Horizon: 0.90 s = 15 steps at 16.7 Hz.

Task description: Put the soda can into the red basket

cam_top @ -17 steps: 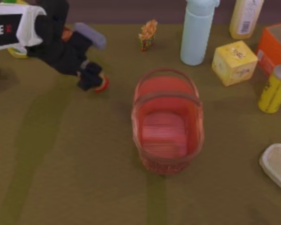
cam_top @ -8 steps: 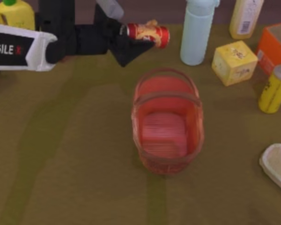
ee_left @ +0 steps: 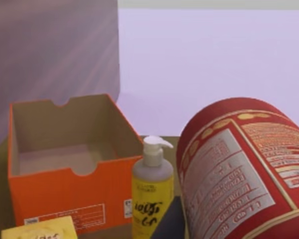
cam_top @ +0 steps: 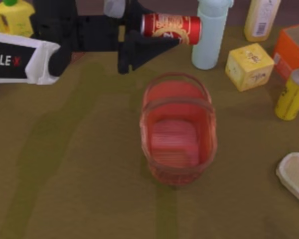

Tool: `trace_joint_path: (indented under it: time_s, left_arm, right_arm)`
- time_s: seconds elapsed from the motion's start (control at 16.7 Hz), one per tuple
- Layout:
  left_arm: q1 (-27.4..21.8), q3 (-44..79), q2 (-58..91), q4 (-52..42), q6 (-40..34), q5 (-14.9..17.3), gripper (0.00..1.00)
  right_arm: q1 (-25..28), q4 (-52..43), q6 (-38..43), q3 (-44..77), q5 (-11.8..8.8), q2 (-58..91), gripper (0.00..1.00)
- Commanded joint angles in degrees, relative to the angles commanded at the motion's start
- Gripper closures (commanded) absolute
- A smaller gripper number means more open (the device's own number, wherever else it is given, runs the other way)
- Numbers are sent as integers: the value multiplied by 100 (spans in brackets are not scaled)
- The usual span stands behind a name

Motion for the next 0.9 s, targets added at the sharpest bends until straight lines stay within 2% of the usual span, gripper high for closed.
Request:
trace_joint_path:
  time_s: [0.42, 0.9]
  left_arm:
    - [26, -4, 98, 123, 0, 39, 100]
    - [135, -364, 1339, 1793, -37, 47, 100]
  right_arm:
    - [0, 0, 0, 0, 0, 0, 0]
    - [0, 0, 0, 0, 0, 0, 0]
